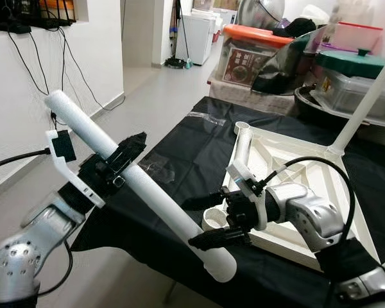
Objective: Building children table
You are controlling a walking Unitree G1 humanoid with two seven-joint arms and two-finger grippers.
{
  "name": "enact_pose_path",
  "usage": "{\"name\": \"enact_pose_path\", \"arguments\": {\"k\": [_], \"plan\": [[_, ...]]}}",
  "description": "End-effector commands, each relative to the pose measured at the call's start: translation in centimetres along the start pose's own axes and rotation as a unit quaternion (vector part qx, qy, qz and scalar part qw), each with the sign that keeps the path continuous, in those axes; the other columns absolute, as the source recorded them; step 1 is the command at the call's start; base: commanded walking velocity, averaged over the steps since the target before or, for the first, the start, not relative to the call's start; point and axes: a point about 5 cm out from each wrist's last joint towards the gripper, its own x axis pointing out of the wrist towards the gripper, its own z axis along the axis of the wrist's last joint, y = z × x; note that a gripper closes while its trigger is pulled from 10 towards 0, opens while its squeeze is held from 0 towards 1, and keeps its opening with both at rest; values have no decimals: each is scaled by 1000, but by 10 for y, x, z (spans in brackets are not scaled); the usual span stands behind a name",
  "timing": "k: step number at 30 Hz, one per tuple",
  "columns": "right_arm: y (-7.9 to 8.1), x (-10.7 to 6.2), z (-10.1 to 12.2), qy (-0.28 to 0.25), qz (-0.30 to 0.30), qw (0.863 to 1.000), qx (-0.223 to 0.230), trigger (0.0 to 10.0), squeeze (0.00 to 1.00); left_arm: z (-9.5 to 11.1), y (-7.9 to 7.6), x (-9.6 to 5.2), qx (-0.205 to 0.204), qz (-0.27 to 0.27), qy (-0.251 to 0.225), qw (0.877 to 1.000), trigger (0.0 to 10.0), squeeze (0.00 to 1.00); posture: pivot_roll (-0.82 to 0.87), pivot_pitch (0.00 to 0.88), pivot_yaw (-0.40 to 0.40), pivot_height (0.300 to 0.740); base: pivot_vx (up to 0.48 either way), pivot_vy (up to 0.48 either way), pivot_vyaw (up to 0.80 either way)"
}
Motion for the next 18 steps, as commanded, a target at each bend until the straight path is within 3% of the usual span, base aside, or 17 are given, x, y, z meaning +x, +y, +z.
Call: {"name": "enact_pose_path", "arguments": {"k": [1, 2, 4, 7, 11, 18], "plan": [[-8, 5, 4, 7, -34, 999, -4, 10000, 0, 5, -1, 15, -2, -33, 4, 999, 10000, 0, 199, 0, -104, 740, 0, 0, 0], [-14, 7, 7, 8, -61, 998, -12, 10000, 0, 8, 1, 24, -7, -47, 3, 999, 10000, 0, 199, 0, -103, 740, 0, 0, 0], [-17, 8, 8, 8, -77, 997, -17, 10000, 0, 10, 2, 31, -10, -56, 3, 998, 10000, 0, 200, 0, -102, 740, 0, 0, 0], [-18, 9, 9, 8, -82, 996, -15, 10000, 0, 11, 2, 37, -17, -67, 2, 998, 10000, 0, 201, 0, -101, 740, 0, 0, 0], [-18, 13, 14, 0, -82, 997, -10, 10000, 0, 14, 3, 57, -36, -96, -3, 995, 10000, 0, 197, 0, -92, 740, 0, 0, 0], [-16, 18, 17, 9, -72, 997, -8, 10000, 0, 13, 5, 68, -32, -113, 8, 993, 10000, 0, 194, 0, -87, 740, 0, 0, 0]]}}
